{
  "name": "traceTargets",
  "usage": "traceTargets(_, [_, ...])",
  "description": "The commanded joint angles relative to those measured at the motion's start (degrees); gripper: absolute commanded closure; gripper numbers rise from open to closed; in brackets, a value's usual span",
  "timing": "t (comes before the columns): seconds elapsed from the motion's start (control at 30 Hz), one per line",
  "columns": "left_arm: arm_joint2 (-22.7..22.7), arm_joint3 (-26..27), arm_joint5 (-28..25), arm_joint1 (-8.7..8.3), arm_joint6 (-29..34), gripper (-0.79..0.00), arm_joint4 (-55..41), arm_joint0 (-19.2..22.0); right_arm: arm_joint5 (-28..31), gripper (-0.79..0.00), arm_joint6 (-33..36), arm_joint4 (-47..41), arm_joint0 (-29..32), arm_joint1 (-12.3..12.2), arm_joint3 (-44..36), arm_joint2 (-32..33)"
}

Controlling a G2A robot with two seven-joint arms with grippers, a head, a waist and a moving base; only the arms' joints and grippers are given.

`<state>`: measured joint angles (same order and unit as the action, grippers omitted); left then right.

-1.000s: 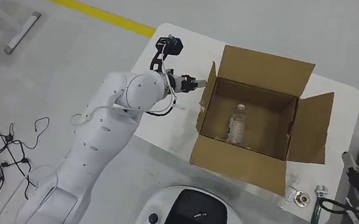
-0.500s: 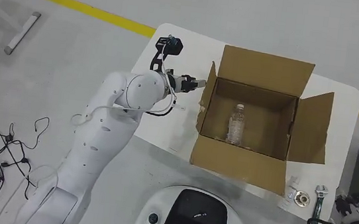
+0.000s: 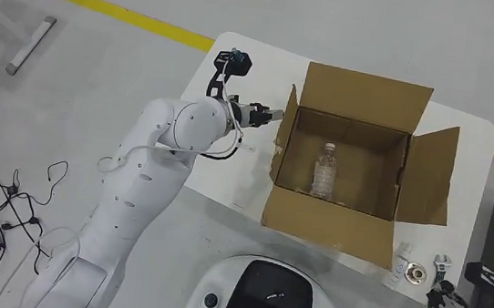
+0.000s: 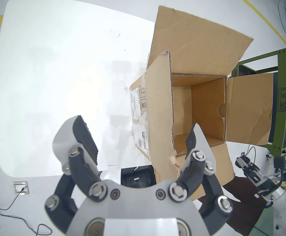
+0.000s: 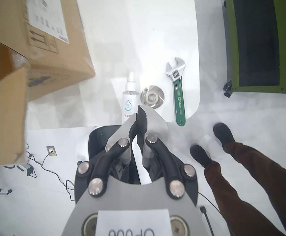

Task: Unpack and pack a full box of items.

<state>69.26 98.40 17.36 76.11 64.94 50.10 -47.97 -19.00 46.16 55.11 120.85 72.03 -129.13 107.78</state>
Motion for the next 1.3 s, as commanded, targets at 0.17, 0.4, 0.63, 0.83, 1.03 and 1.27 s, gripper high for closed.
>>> traceTargets(0.17, [0.0, 0.0, 0.0, 0.0, 0.0, -0.785, 0.0, 0.0, -3.02, -0.231, 1.77, 3.6, -3.66, 0.05, 4.52, -4.32])
traceTargets(0.4, [0.0, 0.0, 0.0, 0.0, 0.0, -0.785, 0.0, 0.0, -5.01, -0.351, 2.63, 11.29, -6.26, 0.08, 7.09, -9.73])
traceTargets(0.63, [0.0, 0.0, 0.0, 0.0, 0.0, -0.785, 0.0, 0.0, -6.79, -0.391, 2.2, 11.88, -8.54, 0.43, 10.74, -12.67])
traceTargets(0.83, [0.0, 0.0, 0.0, 0.0, 0.0, -0.785, 0.0, 0.0, -7.64, -0.431, 1.6, 12.3, -10.84, 0.67, 13.73, -14.36])
traceTargets(1.03, [0.0, 0.0, 0.0, 0.0, 0.0, -0.785, 0.0, 0.0, -8.13, -0.499, 1.73, 12.1, -12.41, 0.87, 15.97, -15.48])
traceTargets(1.27, [0.0, 0.0, 0.0, 0.0, 0.0, -0.785, 0.0, 0.0, -8.21, -0.508, 1.65, 11.16, -13.57, 1.05, 16.91, -15.87])
